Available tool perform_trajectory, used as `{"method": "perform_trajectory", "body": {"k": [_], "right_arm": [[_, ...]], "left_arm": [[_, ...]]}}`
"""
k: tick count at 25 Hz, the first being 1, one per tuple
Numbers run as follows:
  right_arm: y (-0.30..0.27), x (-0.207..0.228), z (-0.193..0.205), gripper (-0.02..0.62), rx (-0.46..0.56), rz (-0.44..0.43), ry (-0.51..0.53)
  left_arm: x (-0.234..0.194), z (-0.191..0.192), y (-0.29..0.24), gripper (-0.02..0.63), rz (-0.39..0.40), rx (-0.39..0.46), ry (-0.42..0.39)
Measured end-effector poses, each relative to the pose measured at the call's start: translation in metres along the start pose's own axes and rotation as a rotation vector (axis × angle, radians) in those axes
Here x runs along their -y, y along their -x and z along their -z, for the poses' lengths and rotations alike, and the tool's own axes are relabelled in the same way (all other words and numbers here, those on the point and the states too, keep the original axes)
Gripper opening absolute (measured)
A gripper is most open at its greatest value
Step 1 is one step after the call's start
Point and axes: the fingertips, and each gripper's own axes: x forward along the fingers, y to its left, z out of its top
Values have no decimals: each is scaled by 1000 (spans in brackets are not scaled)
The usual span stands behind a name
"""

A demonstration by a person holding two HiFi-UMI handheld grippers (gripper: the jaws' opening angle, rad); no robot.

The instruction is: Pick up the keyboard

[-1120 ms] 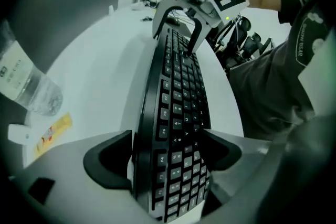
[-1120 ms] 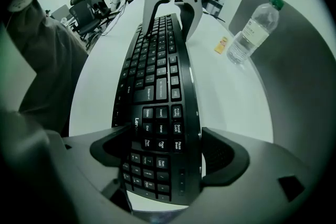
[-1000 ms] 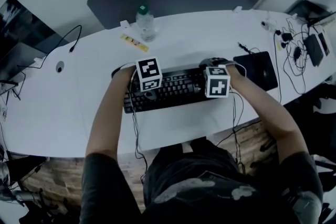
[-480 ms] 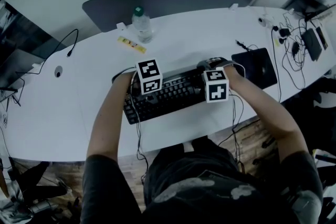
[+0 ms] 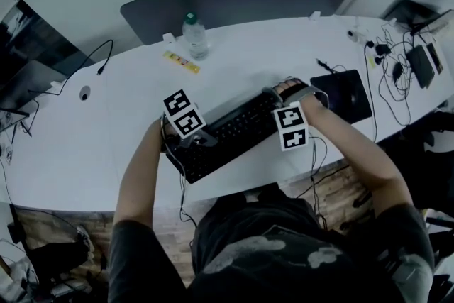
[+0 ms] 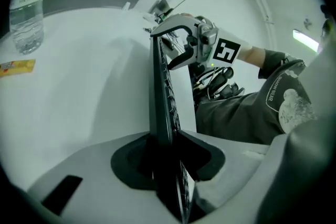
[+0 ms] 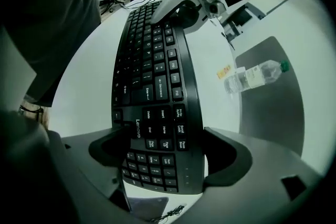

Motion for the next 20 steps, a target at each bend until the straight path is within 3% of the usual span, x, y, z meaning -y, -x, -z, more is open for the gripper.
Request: {"method": "perform_trajectory", "body": {"k": [7,11,20], "right_arm": [[9,21,13,434,-5,209,-1],[15,31,14,428,16,301,-69],[39,42,11,371,144,395,-277]], "left_arm": [[13,-23,9,86,-44,202,27],[17,-30,13,77,-99,226,48],[28,-29,16,71,-205,280,110]]}}
